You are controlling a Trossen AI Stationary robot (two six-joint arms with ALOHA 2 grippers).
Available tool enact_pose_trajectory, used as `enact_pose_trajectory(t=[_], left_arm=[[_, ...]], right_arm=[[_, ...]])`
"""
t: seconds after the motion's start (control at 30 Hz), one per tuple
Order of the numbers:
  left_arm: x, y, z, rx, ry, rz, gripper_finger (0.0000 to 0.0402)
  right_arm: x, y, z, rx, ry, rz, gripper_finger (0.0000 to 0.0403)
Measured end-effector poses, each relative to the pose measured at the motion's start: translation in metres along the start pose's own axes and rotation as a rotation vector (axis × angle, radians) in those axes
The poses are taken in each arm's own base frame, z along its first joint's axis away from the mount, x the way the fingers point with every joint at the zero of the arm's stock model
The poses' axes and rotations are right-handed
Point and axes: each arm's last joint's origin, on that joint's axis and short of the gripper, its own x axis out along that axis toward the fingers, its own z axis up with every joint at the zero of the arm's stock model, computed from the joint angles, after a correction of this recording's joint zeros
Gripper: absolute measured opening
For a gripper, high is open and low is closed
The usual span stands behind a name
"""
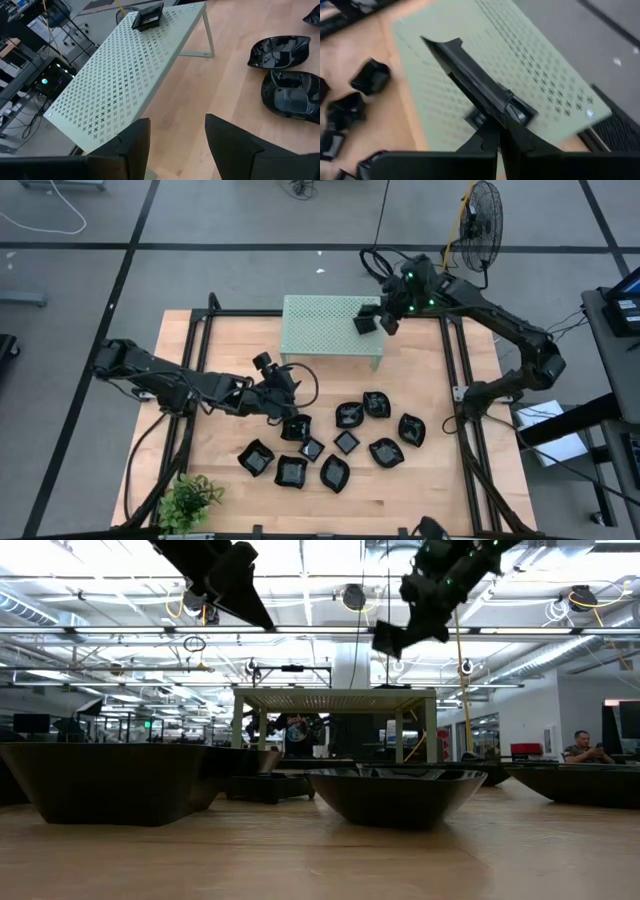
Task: Pick & Place Mini shaped plates
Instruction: Stack the black square plate on top of the other black square plates on the shelf
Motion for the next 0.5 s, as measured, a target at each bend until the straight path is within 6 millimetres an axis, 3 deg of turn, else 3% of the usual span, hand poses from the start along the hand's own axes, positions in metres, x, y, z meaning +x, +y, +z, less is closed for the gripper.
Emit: enact_pose_trajectory(t=[0.17, 0.5], left_arm=[[0.0, 0.0, 0.0, 0.012, -0.002, -0.003, 0.0191], [0.0, 0.0, 0.0, 0.019, -0.003, -0.006, 0.0191]], right_arm=[[0.015, -0.014, -0.004, -0.008, 0.063, -0.017, 0.0], [0.028, -0.016, -0.012, -0.026, 0.152, 0.008, 0.0]])
